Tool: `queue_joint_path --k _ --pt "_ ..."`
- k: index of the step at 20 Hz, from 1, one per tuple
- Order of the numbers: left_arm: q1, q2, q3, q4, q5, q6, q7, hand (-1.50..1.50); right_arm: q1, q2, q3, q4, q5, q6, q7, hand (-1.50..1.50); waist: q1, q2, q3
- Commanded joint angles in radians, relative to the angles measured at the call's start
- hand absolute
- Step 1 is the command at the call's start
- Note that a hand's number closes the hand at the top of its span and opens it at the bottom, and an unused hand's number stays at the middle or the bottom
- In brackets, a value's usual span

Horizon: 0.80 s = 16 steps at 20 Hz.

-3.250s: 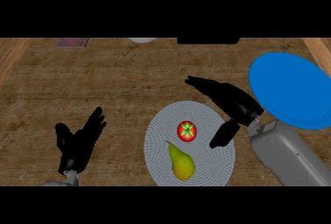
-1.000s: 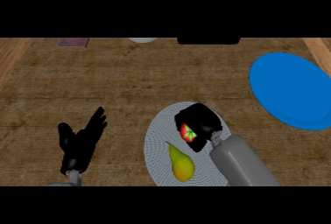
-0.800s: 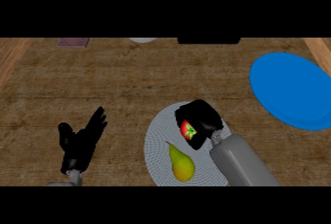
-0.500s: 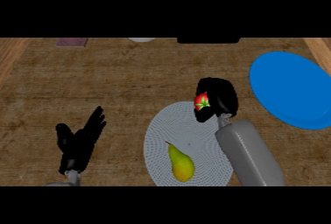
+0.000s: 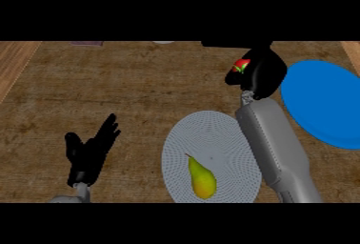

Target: Pick the tomato from the placemat and place it in the plate

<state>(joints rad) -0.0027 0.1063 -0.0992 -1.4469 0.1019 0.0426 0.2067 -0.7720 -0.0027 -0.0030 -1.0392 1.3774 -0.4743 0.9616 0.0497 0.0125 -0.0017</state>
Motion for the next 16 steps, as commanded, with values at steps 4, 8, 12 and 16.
queue_joint_path --k 4,8,12,16 --pt "-0.012 -0.009 -0.008 0.022 0.000 -0.003 0.025 0.00 -0.140 0.002 -0.061 0.098 0.236 -0.216 0.355 1.50 0.007 0.001 0.000" --pt "0.000 -0.015 -0.005 0.028 -0.010 0.013 0.014 0.00 -0.042 0.002 -0.134 0.071 0.254 -0.390 0.316 1.50 -0.017 0.000 0.003" --pt "0.007 -0.005 0.005 0.020 -0.008 0.010 0.013 0.00 -0.031 0.002 -0.217 0.112 0.375 -0.445 0.308 1.50 -0.025 -0.003 0.002" --pt "-0.028 -0.005 0.034 0.033 0.008 0.019 0.037 0.00 0.044 -0.067 -0.320 0.117 0.385 -0.519 0.228 1.50 -0.043 -0.004 0.002"
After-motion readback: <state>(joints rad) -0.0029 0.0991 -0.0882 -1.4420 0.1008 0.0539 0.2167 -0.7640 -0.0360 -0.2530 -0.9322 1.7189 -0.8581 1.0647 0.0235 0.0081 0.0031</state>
